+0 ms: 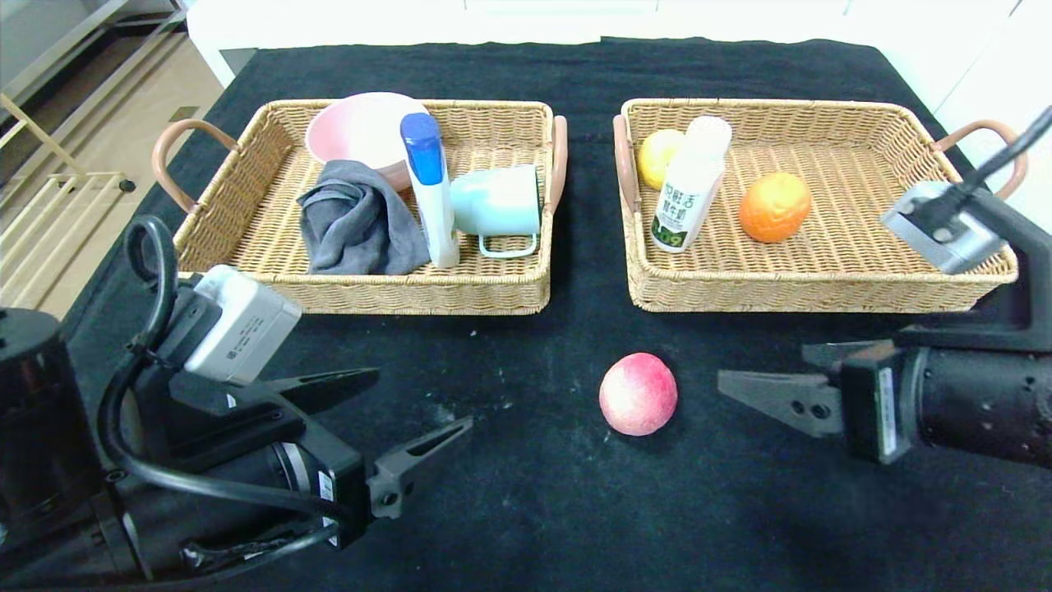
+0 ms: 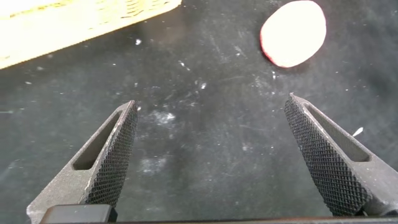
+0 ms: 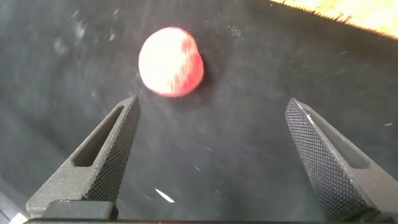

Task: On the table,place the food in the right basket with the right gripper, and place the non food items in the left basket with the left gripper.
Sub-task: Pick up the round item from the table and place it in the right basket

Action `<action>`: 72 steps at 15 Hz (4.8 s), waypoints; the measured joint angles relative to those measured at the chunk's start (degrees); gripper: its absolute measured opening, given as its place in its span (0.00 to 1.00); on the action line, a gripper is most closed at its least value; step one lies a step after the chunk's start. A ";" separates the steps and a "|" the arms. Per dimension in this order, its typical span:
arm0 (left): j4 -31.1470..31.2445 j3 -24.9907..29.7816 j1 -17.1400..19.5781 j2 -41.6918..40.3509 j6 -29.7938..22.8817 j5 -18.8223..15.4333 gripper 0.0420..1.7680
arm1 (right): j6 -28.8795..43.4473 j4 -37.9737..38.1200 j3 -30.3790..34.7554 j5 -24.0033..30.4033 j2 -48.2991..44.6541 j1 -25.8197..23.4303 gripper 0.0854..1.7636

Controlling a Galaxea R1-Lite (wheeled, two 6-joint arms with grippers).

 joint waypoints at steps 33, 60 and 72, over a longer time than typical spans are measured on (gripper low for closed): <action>0.41 -0.15 -1.05 -4.55 1.80 -0.18 0.97 | 23.76 24.88 -35.19 -22.26 32.59 11.28 0.97; 0.41 0.02 -1.12 -4.50 1.76 -1.93 0.97 | 23.83 25.16 -33.76 -21.85 32.66 11.68 0.63; 0.49 0.10 -1.05 -3.91 1.78 -1.93 0.97 | 25.47 28.33 -30.32 -17.77 21.75 10.61 0.63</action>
